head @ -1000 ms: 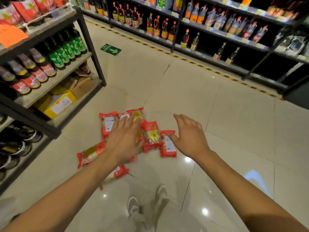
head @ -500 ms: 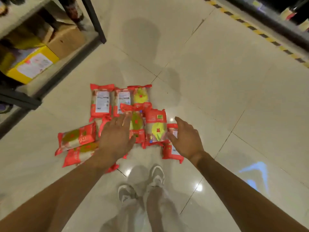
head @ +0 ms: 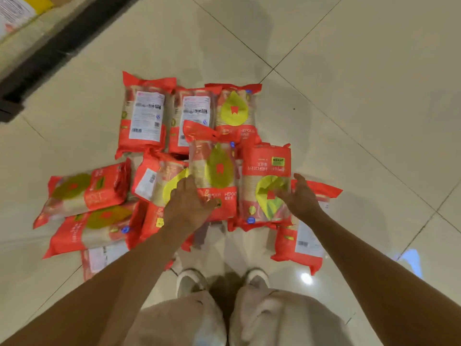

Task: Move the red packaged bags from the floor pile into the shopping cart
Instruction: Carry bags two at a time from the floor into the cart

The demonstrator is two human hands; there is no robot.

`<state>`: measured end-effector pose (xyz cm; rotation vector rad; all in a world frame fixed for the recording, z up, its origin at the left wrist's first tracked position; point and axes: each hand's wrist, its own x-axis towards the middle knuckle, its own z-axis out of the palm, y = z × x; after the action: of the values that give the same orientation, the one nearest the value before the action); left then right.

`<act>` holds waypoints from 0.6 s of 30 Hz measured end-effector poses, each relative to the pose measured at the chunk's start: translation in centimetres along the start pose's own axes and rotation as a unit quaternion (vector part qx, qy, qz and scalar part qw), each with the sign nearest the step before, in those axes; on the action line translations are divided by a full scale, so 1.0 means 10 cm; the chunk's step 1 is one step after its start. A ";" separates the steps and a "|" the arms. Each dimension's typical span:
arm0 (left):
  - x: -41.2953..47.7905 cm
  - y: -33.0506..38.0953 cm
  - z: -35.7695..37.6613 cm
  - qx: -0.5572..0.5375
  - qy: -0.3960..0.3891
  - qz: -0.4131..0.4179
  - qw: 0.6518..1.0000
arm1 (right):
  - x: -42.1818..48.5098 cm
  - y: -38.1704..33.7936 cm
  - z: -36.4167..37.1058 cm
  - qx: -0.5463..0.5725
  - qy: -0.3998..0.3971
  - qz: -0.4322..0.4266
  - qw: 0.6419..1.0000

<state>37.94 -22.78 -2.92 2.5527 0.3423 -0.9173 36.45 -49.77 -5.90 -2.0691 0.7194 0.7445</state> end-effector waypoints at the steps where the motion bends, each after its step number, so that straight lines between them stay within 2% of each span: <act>1: 0.18 -0.03 0.07 -0.021 0.003 -0.004 1.000 | 0.16 0.02 0.06 0.023 -0.004 -0.001 1.000; 4: 0.67 -0.06 0.26 -0.102 0.017 -0.027 0.994 | 0.74 0.32 0.25 0.109 -0.005 0.006 0.994; 6: 0.88 -0.05 0.35 -0.138 0.039 -0.045 0.989 | 1.02 0.52 0.33 0.171 -0.037 0.024 0.984; 13: 0.96 -0.03 0.34 -0.168 0.089 -0.018 0.982 | 0.82 0.33 0.40 0.212 0.011 0.059 0.976; 18: 0.33 0.00 -0.28 -0.231 0.099 -0.030 0.967 | 0.08 -0.26 -0.03 0.180 0.079 0.001 0.980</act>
<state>41.97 -21.18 -3.08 2.2079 0.6159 -0.5220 38.92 -48.86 -5.07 -1.8062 0.8743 0.4153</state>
